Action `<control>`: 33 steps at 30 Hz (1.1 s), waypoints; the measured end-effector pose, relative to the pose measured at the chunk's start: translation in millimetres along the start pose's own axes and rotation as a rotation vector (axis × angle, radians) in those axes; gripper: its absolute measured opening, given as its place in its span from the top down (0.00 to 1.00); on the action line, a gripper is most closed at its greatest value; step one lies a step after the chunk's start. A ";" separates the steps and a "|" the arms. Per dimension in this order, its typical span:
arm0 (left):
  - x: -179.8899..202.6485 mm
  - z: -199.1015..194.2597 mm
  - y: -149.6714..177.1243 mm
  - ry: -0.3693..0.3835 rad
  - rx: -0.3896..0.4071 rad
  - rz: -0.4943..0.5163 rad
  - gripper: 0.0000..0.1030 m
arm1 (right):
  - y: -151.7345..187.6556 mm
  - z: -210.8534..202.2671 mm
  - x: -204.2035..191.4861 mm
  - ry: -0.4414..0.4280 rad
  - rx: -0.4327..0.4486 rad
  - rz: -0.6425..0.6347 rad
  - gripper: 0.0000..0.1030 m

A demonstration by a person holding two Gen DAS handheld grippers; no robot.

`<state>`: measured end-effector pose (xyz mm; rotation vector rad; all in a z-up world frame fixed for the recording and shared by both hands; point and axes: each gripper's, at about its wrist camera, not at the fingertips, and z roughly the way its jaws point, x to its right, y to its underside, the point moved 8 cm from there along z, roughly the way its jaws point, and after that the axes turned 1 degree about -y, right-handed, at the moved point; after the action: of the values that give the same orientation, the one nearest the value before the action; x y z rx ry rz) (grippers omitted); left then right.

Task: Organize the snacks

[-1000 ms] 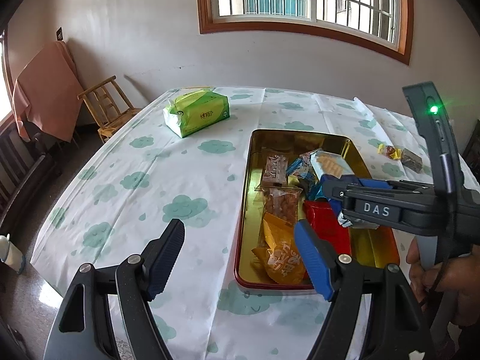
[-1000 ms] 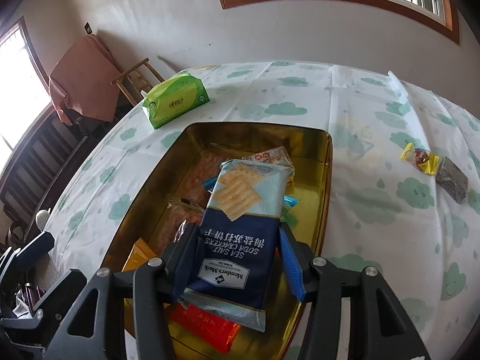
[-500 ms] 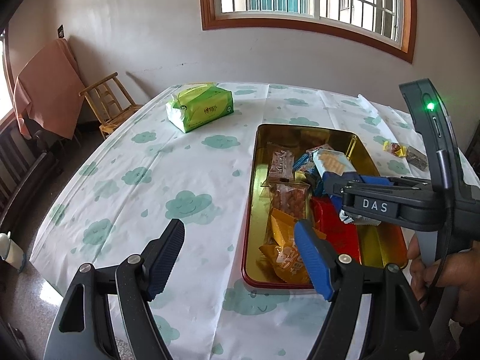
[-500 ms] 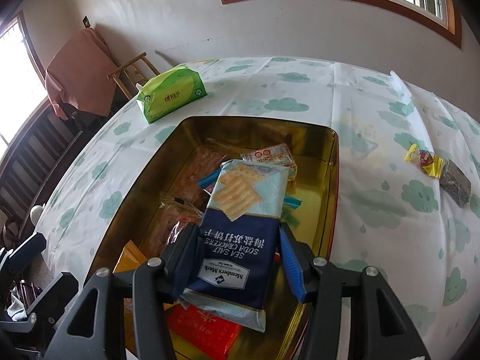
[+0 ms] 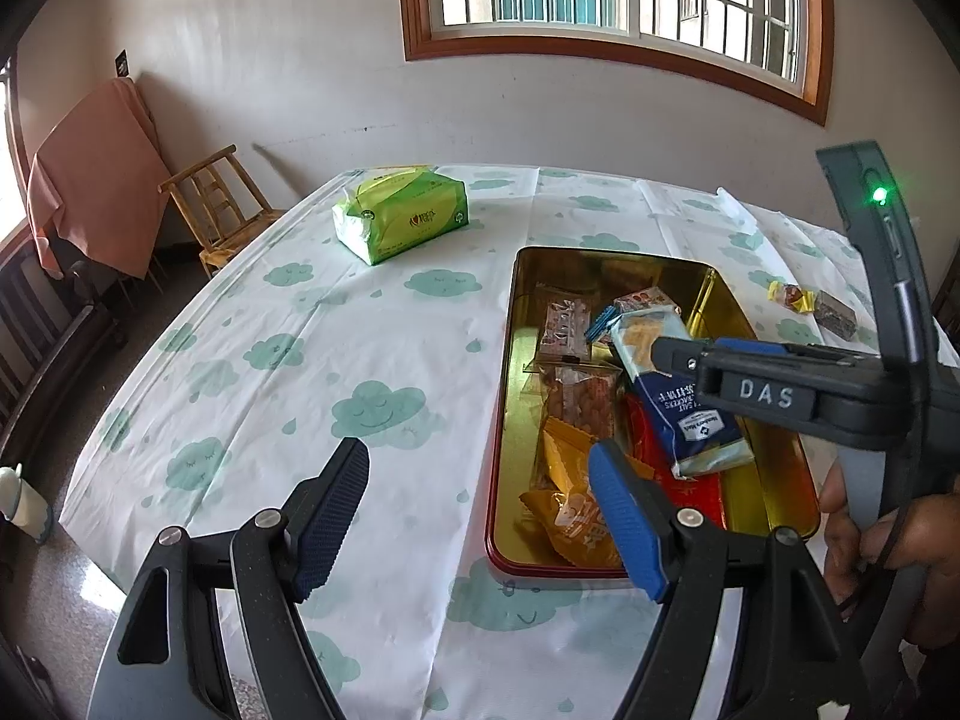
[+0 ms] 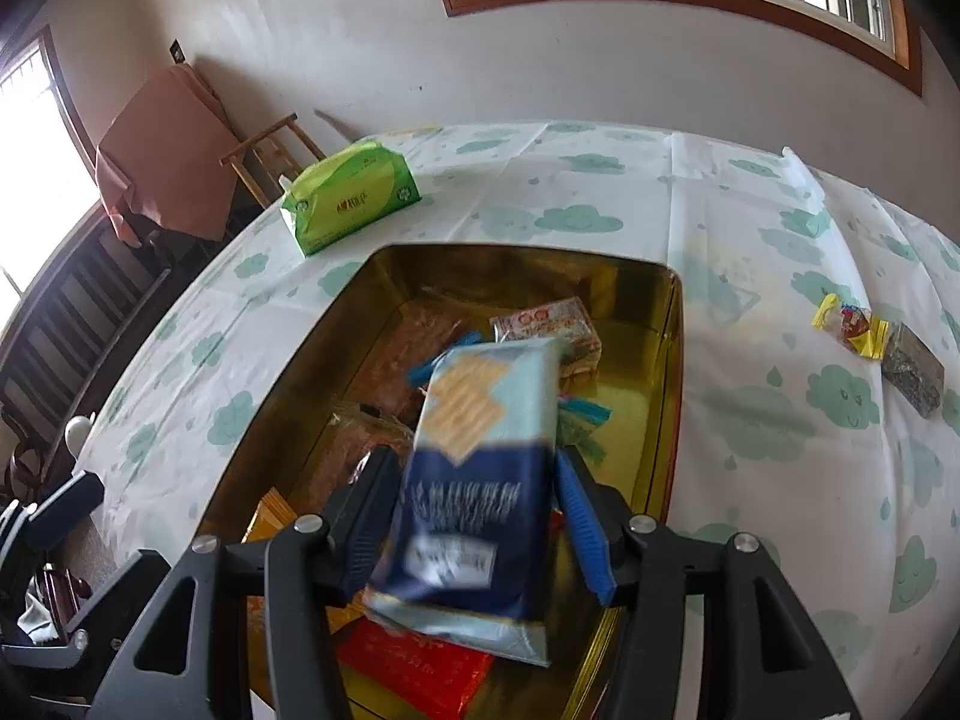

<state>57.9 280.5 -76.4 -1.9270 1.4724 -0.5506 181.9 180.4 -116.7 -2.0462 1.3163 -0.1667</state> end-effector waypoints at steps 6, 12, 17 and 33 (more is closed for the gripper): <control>1.0 -0.2 -0.5 0.004 0.004 0.001 0.29 | -6.0 -24.8 8.2 -0.024 0.095 0.034 0.46; 12.5 -2.8 -3.8 0.034 0.006 0.029 0.28 | 4.4 -62.6 60.8 0.016 0.184 0.112 0.46; 39.9 -6.4 -9.8 0.095 -0.008 0.092 0.25 | 35.7 -89.6 134.4 0.141 0.191 0.188 0.46; 184.9 7.3 -71.2 0.474 -0.251 0.141 0.21 | 117.3 -139.1 301.2 0.454 0.127 0.272 0.46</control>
<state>164.1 117.0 -41.0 -1.9412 2.0421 -0.8318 174.8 -169.0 -157.7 -1.7592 1.7918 -0.6018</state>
